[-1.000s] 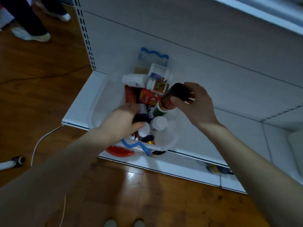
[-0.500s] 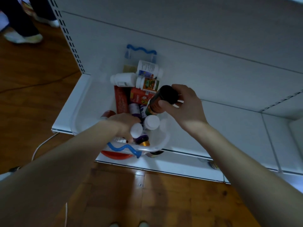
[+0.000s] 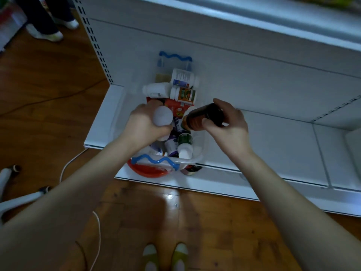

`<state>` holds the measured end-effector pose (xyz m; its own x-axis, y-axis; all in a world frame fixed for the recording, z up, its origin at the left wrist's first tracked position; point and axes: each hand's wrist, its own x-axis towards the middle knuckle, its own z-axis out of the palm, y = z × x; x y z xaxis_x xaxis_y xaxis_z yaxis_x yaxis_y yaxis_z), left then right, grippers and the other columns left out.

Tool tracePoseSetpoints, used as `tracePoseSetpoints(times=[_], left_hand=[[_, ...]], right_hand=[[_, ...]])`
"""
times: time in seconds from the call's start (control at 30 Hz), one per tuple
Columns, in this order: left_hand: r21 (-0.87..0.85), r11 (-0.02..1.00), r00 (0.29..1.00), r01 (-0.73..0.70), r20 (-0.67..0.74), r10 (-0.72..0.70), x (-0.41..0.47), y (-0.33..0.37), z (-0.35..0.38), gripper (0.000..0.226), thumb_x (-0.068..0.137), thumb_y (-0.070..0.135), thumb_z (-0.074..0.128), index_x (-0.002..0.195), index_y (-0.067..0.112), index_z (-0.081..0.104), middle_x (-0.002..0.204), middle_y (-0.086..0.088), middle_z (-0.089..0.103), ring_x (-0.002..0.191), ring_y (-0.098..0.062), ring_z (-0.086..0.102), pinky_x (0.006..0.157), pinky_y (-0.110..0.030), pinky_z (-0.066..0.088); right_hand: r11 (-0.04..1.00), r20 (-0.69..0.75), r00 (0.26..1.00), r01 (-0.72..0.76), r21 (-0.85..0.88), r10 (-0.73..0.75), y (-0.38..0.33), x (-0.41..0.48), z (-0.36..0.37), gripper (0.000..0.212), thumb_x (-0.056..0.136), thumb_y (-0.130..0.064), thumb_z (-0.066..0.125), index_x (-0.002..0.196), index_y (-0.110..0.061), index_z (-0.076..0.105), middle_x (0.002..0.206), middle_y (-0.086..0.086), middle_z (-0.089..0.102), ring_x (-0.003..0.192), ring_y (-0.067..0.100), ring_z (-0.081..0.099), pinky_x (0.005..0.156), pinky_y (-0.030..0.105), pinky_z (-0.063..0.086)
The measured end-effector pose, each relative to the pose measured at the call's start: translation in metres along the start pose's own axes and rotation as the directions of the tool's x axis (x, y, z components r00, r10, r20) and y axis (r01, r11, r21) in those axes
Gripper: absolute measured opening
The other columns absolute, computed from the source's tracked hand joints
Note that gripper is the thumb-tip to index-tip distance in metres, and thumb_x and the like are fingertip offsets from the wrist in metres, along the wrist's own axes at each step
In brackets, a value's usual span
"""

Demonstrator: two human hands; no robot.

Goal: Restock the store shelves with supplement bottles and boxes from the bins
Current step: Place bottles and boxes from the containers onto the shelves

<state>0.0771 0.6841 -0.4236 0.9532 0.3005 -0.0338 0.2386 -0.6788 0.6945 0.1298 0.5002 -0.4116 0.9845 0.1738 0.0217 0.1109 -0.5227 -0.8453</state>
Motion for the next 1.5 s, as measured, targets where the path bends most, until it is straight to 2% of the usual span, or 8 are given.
tracePoseSetpoints(times=[0.17, 0.37, 0.6, 0.73, 0.9, 1.2, 1.3, 1.5], left_hand=[[-0.209, 0.969, 0.983, 0.131, -0.103, -0.155, -0.054, 0.03, -0.027, 0.048, 0.074, 0.027, 0.076, 0.112, 0.016, 0.048, 0.101, 0.004, 0.049, 0.087, -0.011, 0.047, 0.064, -0.019, 0.038], [-0.401, 0.868, 0.944, 0.292, -0.026, -0.329, -0.112, 0.069, -0.049, 0.04, 0.077, 0.025, 0.072, 0.103, 0.022, 0.042, 0.104, 0.002, 0.049, 0.088, -0.011, 0.049, 0.059, -0.011, 0.035], [-0.586, 0.751, 0.947, 0.306, 0.105, -0.304, -0.162, 0.139, -0.077, 0.04, 0.074, 0.029, 0.073, 0.104, 0.013, 0.052, 0.1, -0.003, 0.059, 0.089, -0.012, 0.06, 0.076, -0.029, 0.054], [-0.645, 0.708, 0.956, 0.288, 0.151, -0.252, -0.174, 0.183, -0.076, 0.07, 0.049, 0.049, 0.07, 0.105, 0.009, 0.055, 0.103, -0.013, 0.063, 0.092, -0.02, 0.064, 0.081, -0.039, 0.056], [-0.686, 0.703, 0.982, 0.19, 0.125, -0.144, -0.174, 0.258, -0.061, 0.046, 0.053, 0.043, 0.072, 0.089, 0.019, 0.055, 0.095, -0.014, 0.064, 0.083, -0.019, 0.064, 0.072, -0.034, 0.056], [-0.86, 0.493, 0.979, 0.13, 0.031, -0.203, -0.181, 0.373, -0.022, 0.01, 0.087, 0.012, 0.06, 0.088, 0.006, 0.052, 0.085, -0.003, 0.057, 0.077, -0.008, 0.06, 0.071, -0.026, 0.058], [-0.904, 0.41, 0.975, 0.121, 0.03, -0.221, -0.183, 0.392, -0.017, 0.01, 0.087, 0.012, 0.059, 0.081, 0.01, 0.051, 0.089, -0.005, 0.055, 0.082, -0.011, 0.059, 0.074, -0.031, 0.057], [-0.951, 0.29, 0.975, 0.105, 0.042, -0.217, -0.179, 0.423, -0.007, 0.009, 0.088, 0.008, 0.055, 0.08, 0.008, 0.052, 0.089, -0.004, 0.057, 0.082, -0.012, 0.06, 0.076, -0.031, 0.055]], right_hand=[[0.978, -0.044, 0.99, -0.124, 0.165, 0.133, -0.023, -0.039, -0.018, 0.041, 0.074, -0.016, 0.073, 0.109, -0.018, 0.049, 0.094, -0.006, 0.057, 0.083, 0.004, 0.056, 0.07, 0.009, 0.044], [0.797, 0.041, 0.898, -0.408, 0.446, 0.437, -0.054, -0.098, -0.066, 0.024, 0.08, -0.008, 0.065, 0.093, -0.018, 0.046, 0.087, 0.0, 0.054, 0.087, 0.022, 0.06, 0.082, 0.039, 0.053], [0.701, 0.115, 0.934, -0.332, 0.632, 0.338, -0.099, -0.14, -0.165, 0.032, 0.068, -0.01, 0.061, 0.097, -0.024, 0.06, 0.106, 0.009, 0.058, 0.09, 0.027, 0.062, 0.061, 0.024, 0.054], [0.473, 0.137, 0.913, -0.323, 0.82, 0.385, -0.115, -0.145, -0.225, 0.035, 0.063, -0.012, 0.058, 0.098, -0.01, 0.054, 0.096, 0.013, 0.063, 0.08, 0.024, 0.066, 0.063, 0.032, 0.058], [0.317, 0.183, 0.883, -0.339, 0.886, 0.432, -0.123, -0.146, -0.288, 0.018, 0.089, -0.022, 0.048, 0.095, -0.006, 0.054, 0.083, 0.016, 0.069, 0.076, 0.029, 0.069, 0.056, 0.024, 0.056], [0.347, 0.168, 0.936, -0.276, 0.896, 0.311, -0.102, -0.147, -0.407, 0.024, 0.085, -0.022, 0.047, 0.105, -0.011, 0.056, 0.095, 0.017, 0.062, 0.069, 0.026, 0.067, 0.063, 0.026, 0.055], [0.324, 0.229, 0.951, -0.288, 0.901, 0.207, -0.094, -0.146, -0.424, 0.063, 0.052, -0.021, 0.076, 0.111, -0.006, 0.056, 0.1, 0.02, 0.064, 0.079, 0.028, 0.068, 0.07, 0.031, 0.058], [0.658, 0.141, 0.982, -0.187, 0.73, 0.123, -0.087, -0.14, -0.443, 0.061, 0.043, -0.023, 0.07, 0.102, -0.012, 0.061, 0.086, 0.004, 0.066, 0.078, 0.013, 0.063, 0.071, 0.023, 0.053]])
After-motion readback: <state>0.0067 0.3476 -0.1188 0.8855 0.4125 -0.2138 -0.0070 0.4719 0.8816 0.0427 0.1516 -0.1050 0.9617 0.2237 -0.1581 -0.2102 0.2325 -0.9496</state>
